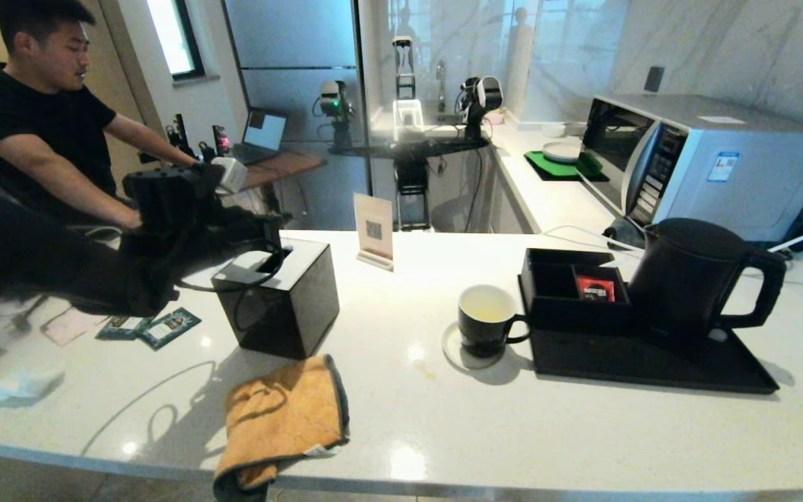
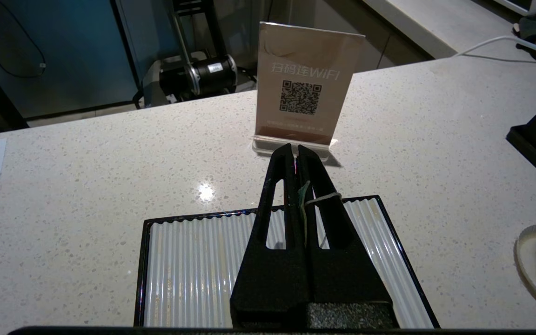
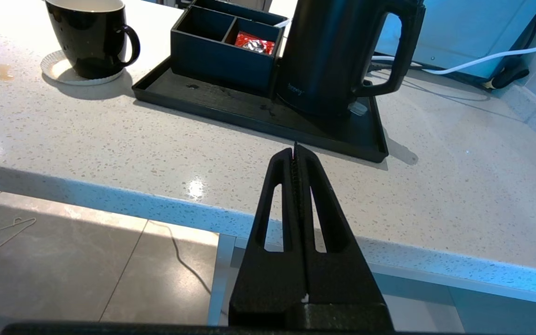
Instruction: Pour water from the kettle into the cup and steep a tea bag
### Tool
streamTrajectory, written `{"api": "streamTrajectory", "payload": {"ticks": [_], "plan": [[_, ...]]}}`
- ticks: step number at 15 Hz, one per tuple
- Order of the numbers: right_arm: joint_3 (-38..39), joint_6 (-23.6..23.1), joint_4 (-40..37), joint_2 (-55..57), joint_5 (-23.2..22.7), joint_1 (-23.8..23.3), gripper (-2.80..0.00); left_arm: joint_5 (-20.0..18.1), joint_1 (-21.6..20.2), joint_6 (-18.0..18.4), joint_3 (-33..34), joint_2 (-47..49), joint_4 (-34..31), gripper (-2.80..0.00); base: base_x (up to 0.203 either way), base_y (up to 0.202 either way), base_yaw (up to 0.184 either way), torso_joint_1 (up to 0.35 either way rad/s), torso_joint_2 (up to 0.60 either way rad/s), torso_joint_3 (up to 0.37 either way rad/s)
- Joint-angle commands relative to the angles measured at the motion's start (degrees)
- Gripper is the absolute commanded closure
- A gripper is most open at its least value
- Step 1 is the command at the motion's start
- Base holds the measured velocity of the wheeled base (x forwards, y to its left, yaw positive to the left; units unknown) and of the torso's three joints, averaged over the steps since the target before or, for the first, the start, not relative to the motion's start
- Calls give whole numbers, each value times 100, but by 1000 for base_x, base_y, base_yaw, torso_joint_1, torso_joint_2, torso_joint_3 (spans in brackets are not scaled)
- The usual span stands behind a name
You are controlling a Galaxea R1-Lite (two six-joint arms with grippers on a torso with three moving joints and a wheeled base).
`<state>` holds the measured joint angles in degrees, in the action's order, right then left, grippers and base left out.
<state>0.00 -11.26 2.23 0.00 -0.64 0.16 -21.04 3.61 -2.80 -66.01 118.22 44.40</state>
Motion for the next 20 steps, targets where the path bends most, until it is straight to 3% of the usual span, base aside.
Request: {"api": "streamTrajectory", "payload": {"ticks": [1,11,12,20], "plan": [[0,-7,5,0,-7,2,0,-6,-18,-10,9,5,25,0,0,0,0,0,0,0],[0,-7,5,5,-7,2,0,12,-27,-1,18,69,25,0,0,0,0,0,0,0],[0,-7,5,0,-7,2,0,12,-27,-1,18,69,25,-280,0,0,0,0,0,0],[0,-7,5,0,-7,2,0,-8,-18,28,27,-1,34,-280,0,0,0,0,0,0]]}}
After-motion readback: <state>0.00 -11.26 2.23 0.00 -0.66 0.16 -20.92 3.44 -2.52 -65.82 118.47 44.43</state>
